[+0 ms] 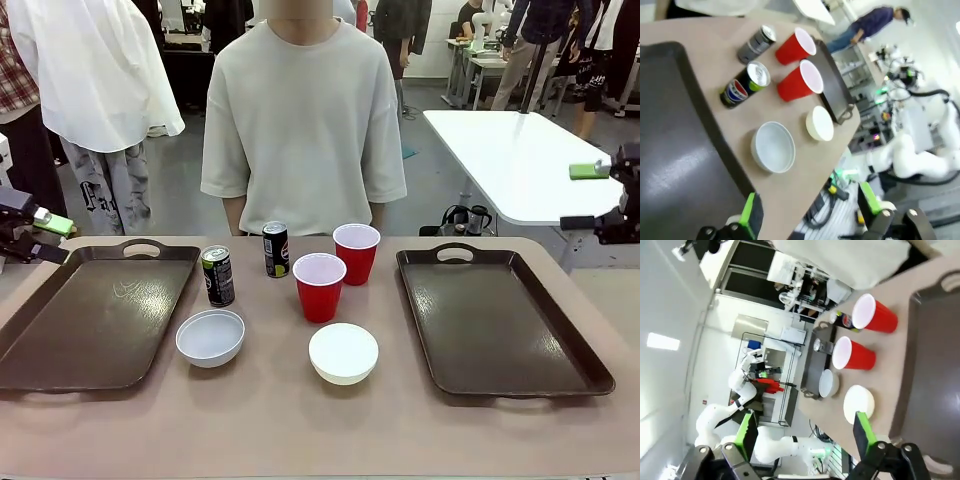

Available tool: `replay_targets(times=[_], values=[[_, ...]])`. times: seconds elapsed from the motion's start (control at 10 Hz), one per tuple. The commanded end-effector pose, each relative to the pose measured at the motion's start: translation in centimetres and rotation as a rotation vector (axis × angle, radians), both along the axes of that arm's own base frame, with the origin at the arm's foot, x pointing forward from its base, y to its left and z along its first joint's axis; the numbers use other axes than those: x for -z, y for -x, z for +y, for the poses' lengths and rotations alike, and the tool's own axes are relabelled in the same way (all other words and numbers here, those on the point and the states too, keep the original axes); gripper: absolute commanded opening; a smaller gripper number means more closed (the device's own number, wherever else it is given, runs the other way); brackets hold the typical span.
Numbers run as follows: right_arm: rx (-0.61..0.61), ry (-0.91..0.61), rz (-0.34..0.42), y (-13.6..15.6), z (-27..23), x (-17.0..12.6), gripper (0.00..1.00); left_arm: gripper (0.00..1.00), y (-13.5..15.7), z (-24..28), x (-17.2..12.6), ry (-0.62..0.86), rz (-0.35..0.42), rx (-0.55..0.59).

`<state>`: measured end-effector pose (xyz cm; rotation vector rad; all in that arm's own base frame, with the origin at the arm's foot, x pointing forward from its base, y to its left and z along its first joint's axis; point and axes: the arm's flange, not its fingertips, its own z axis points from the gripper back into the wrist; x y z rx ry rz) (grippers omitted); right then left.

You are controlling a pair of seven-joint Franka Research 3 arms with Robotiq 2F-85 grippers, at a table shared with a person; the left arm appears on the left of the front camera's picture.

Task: Prepare tableware on both trays.
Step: Pick up a Picnic Bowl from the table and place it on a Handle tray.

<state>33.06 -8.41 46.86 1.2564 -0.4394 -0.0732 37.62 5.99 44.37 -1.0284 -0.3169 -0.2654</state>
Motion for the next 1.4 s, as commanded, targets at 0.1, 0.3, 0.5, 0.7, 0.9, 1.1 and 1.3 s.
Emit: replay_targets(times=[0.1, 0.3, 0.5, 0.7, 0.9, 1.1, 1.3], values=[[-0.069, 0.133, 0.063, 2.2, 4.0, 3.5, 1.0, 1.0, -0.2, 0.9, -1.4, 0.054, -0.004, -0.113], [-0.085, 0.183, 0.045, 2.0, 4.9, 3.5, 1.0, 1.0, 0.2, 0.5, -1.8, 0.018, -0.019, -0.126], [-0.066, 0.114, 0.102, -1.0, 2.1, 3.0, 1.0, 1.0, -0.2, 1.6, -0.7, 0.039, 0.0, -0.112], [-0.066, 0.114, 0.102, -1.0, 2.1, 3.0, 1.0, 1.0, -0.2, 1.6, -0.7, 0.039, 0.0, -0.112], [-0.066, 0.114, 0.102, -1.0, 2.1, 3.0, 1.0, 1.0, -0.2, 1.6, -0.7, 0.039, 0.0, -0.112], [-0.066, 0.114, 0.102, -1.0, 2.1, 3.0, 1.0, 1.0, -0.2, 1.6, -0.7, 0.039, 0.0, -0.112], [-0.066, 0.114, 0.102, -1.0, 2.1, 3.0, 1.0, 1.0, -0.2, 1.6, -0.7, 0.039, 0.0, -0.112]])
